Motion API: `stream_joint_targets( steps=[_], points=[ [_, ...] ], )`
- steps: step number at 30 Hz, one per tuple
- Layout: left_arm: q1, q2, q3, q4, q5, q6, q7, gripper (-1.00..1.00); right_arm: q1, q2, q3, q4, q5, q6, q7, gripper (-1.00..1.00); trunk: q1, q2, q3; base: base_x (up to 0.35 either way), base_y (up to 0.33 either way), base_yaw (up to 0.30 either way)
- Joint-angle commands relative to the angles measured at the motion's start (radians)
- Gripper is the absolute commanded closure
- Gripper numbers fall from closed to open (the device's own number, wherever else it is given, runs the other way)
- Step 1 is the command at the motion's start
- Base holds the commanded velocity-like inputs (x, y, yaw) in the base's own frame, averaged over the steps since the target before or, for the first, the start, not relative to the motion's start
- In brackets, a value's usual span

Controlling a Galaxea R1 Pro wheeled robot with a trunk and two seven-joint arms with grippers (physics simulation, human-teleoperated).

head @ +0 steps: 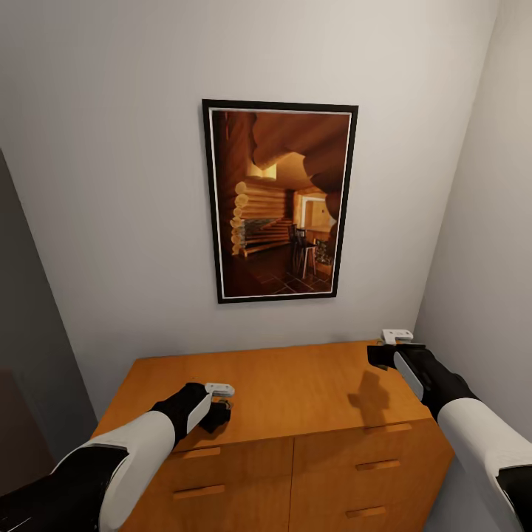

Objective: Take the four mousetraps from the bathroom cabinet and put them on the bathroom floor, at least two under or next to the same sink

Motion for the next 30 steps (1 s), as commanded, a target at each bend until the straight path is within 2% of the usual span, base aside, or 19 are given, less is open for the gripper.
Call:
stream_joint_targets(
  steps=[1,24,25,30],
  points=[
    [0.001,0.000,-0.011,0.019,-0.007,0.005,0.003,-1.00,0.000,-0.001,0.004,-0.001,-0.003,0.004,0.001,1.00,0.001,0.000,-0.001,0.000,0.000,0.000],
    [0.001,-0.002,-0.014,0.021,-0.007,0.007,0.003,-1.00,0.000,-0.001,0.005,-0.001,-0.003,0.004,0.001,1.00,0.001,0.000,-0.001,0.000,0.000,0.000],
    [0.001,-0.002,-0.014,0.021,-0.007,0.008,0.003,1.00,0.000,-0.001,0.005,-0.001,-0.003,0.004,0.001,1.00,0.001,0.000,-0.001,0.000,0.000,0.000],
    [0.001,-0.001,-0.014,0.022,-0.007,0.011,0.003,1.00,0.000,-0.001,0.004,-0.001,-0.003,0.004,0.001,1.00,0.001,0.000,-0.001,0.000,0.000,0.000]
  ],
)
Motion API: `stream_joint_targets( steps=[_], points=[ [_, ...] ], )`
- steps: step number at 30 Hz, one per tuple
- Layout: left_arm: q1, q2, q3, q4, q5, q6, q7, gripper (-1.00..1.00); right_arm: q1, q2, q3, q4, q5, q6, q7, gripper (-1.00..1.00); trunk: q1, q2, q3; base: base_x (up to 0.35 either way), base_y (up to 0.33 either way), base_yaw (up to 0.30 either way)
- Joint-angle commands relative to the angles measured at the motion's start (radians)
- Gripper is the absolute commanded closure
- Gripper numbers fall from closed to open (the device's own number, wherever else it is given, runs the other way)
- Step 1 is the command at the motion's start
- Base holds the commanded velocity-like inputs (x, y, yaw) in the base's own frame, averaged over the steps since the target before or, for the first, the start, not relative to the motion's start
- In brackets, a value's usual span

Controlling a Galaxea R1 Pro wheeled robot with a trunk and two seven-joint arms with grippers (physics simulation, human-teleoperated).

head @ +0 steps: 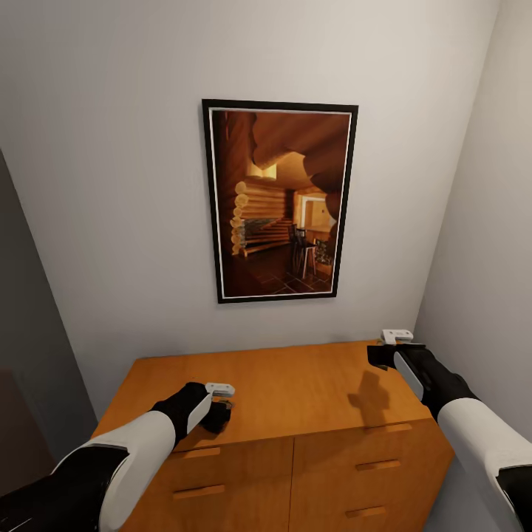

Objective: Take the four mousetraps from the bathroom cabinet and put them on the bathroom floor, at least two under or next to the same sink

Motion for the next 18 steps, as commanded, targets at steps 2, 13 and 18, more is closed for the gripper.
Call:
stream_joint_targets(
  steps=[2,13,18],
  points=[
    [0.001,0.000,-0.006,0.026,-0.004,0.004,0.002,1.00,0.000,-0.001,0.005,-0.001,-0.003,0.004,0.001,1.00,0.001,0.000,-0.001,0.000,0.000,0.000],
    [0.001,0.000,-0.007,0.026,-0.005,-0.002,0.002,1.00,0.000,-0.002,0.005,-0.001,-0.003,0.004,0.001,1.00,0.001,0.000,-0.001,0.000,0.000,0.000],
    [0.001,0.000,-0.007,0.025,-0.007,-0.004,0.002,1.00,0.000,-0.002,0.005,-0.001,-0.003,0.004,0.001,1.00,0.001,0.000,-0.001,0.000,0.000,0.000]
  ],
)
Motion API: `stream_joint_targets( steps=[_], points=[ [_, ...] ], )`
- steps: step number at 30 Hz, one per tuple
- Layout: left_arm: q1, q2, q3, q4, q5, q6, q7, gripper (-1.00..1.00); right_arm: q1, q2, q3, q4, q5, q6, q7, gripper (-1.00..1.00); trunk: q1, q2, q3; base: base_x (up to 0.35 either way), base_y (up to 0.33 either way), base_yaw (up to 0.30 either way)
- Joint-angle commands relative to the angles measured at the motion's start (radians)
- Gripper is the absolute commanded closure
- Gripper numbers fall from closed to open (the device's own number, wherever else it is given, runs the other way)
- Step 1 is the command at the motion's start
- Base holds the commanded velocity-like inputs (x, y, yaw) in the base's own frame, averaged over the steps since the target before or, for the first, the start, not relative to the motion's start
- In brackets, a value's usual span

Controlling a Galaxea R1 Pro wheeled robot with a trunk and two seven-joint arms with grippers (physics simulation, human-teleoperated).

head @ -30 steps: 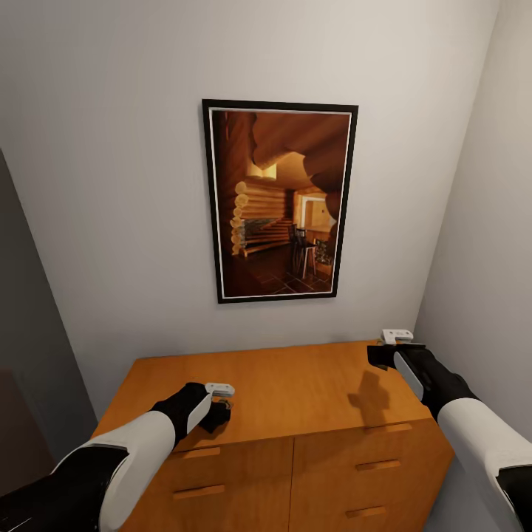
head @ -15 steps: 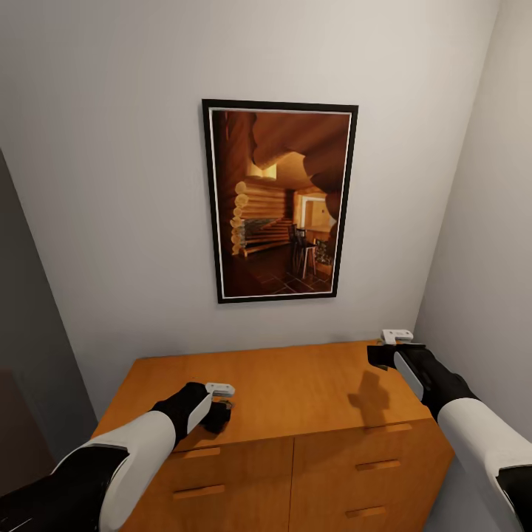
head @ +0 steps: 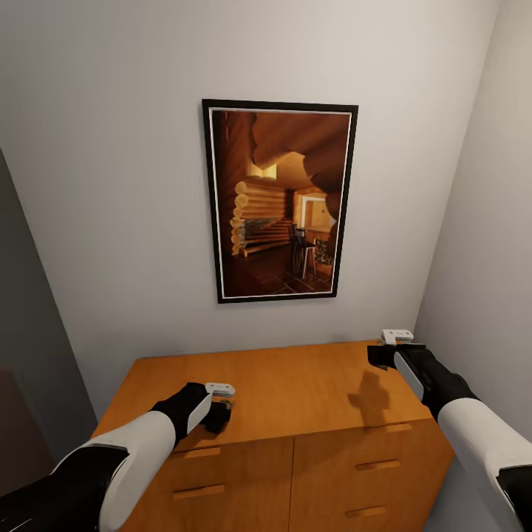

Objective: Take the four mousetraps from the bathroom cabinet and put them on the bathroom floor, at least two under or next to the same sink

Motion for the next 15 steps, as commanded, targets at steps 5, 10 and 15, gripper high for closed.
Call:
stream_joint_targets(
  steps=[5,10,15],
  points=[
    [0.001,-0.001,-0.001,-0.017,-0.008,0.006,0.005,1.00,0.000,-0.002,0.004,-0.001,-0.003,0.004,0.001,1.00,0.001,0.000,-0.001,0.000,0.000,0.000],
    [0.001,-0.009,0.001,-0.151,-0.009,0.038,0.006,1.00,0.000,-0.003,0.002,-0.001,-0.003,0.004,0.002,1.00,0.001,0.000,-0.001,0.000,0.000,0.000],
    [0.001,-0.015,0.000,-0.299,-0.009,0.143,0.006,1.00,0.000,-0.009,0.001,-0.001,-0.003,0.004,0.003,1.00,0.001,0.000,-0.001,0.000,0.000,0.000]
  ],
)
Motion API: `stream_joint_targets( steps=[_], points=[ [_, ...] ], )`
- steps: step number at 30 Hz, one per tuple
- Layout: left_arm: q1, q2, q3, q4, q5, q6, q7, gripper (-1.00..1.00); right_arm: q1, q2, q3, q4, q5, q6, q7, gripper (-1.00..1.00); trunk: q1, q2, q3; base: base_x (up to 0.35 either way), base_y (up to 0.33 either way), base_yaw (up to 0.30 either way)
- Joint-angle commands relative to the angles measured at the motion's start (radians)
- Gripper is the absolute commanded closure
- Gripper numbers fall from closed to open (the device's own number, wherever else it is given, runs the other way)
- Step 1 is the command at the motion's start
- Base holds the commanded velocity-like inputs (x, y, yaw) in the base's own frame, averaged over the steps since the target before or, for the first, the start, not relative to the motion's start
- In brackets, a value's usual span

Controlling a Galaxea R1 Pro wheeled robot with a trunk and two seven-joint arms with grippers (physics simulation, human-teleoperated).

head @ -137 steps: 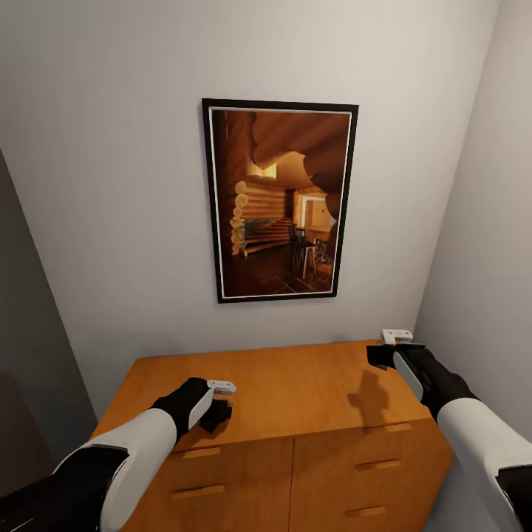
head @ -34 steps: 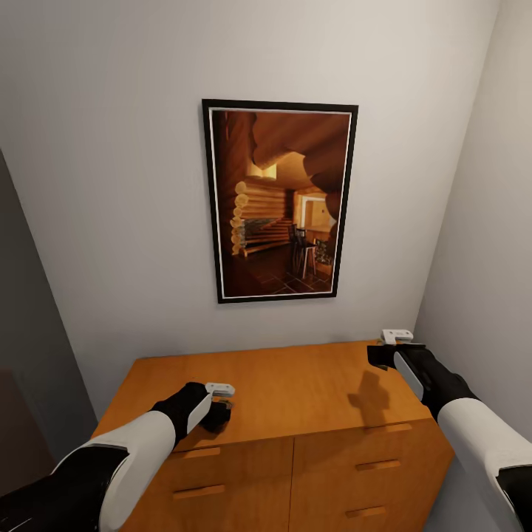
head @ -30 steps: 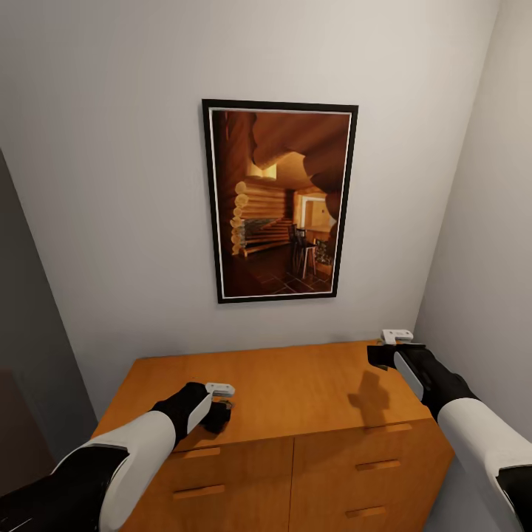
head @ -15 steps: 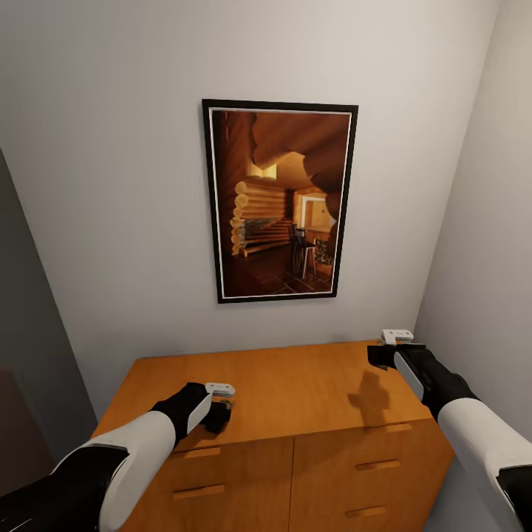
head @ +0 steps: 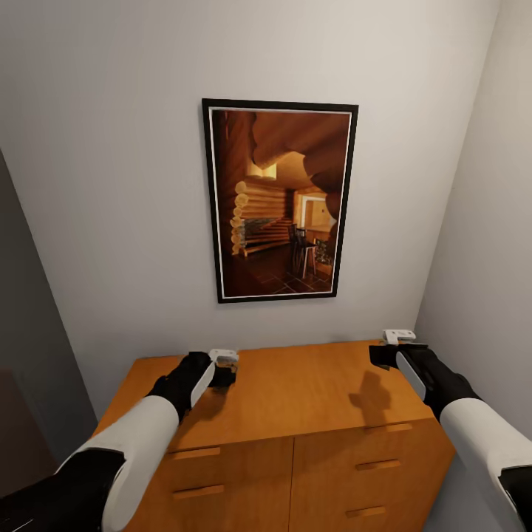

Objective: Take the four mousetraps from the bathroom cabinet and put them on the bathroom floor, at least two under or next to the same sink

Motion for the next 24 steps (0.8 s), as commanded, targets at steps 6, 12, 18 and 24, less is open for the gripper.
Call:
stream_joint_targets(
  steps=[6,12,18,24],
  points=[
    [0.000,-0.001,-0.006,-0.178,-0.001,0.160,0.004,1.00,0.000,-0.010,0.004,-0.002,-0.003,0.005,0.003,1.00,0.000,-0.001,-0.001,0.000,0.000,0.000],
    [0.000,-0.002,-0.008,-0.234,-0.001,0.206,0.004,1.00,0.000,-0.011,0.005,-0.002,-0.003,0.006,0.003,1.00,0.000,-0.001,-0.001,0.000,0.000,0.000],
    [0.000,-0.002,-0.008,-0.244,-0.001,0.214,0.004,1.00,0.000,-0.011,0.006,-0.002,-0.003,0.006,0.003,1.00,0.000,-0.001,-0.001,0.000,0.000,0.000],
    [0.000,-0.001,-0.008,-0.243,0.000,0.215,0.004,1.00,0.000,-0.011,0.008,-0.002,-0.002,0.006,0.003,1.00,0.000,-0.001,-0.001,0.000,0.000,0.000]
  ],
)
